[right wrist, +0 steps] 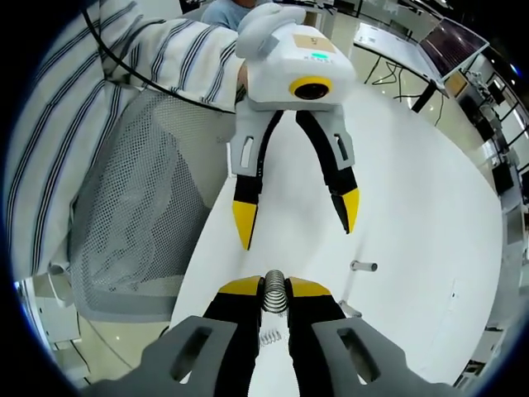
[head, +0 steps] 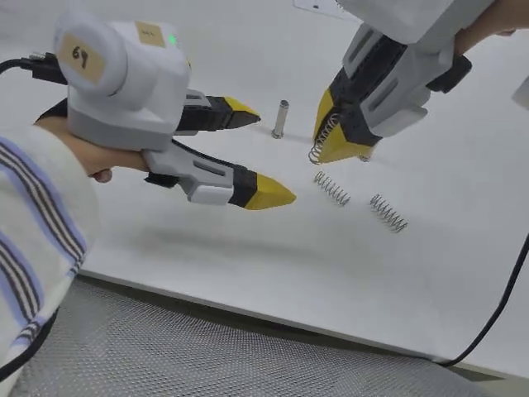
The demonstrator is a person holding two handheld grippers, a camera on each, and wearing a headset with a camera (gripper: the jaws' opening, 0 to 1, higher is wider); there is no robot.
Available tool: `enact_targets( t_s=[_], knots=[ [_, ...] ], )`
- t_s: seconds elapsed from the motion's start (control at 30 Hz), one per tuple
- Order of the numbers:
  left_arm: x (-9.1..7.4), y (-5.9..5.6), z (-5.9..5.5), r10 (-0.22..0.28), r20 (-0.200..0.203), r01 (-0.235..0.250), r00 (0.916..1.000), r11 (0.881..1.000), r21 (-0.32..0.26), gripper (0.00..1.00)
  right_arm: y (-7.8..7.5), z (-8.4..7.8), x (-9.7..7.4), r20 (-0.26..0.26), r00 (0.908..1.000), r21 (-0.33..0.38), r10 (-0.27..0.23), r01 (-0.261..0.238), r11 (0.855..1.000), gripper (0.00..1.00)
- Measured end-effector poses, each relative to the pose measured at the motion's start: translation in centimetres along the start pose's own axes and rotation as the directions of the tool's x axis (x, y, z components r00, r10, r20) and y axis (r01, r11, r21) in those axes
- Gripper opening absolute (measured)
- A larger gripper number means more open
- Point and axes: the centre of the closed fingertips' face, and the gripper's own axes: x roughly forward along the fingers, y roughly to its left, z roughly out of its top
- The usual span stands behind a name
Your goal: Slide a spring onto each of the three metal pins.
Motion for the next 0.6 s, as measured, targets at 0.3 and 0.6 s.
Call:
enact_targets(
  t_s=[0.3,0.6],
  knots=[
    [-0.4,1.4,-0.5,0.057,0.006,-0.057,0.9983,0.998,-0.017,0.87,-2.0,-0.1,-0.9,-0.018,0.9996,-0.004,-0.023,0.023,1.000,0.08],
    [-0.7,2.1,0.4,0.072,0.037,-0.071,0.9967,0.997,-0.029,0.95,-4.4,0.0,-1.1,-0.032,0.9993,-0.006,-0.019,0.019,1.000,0.08]
  ],
)
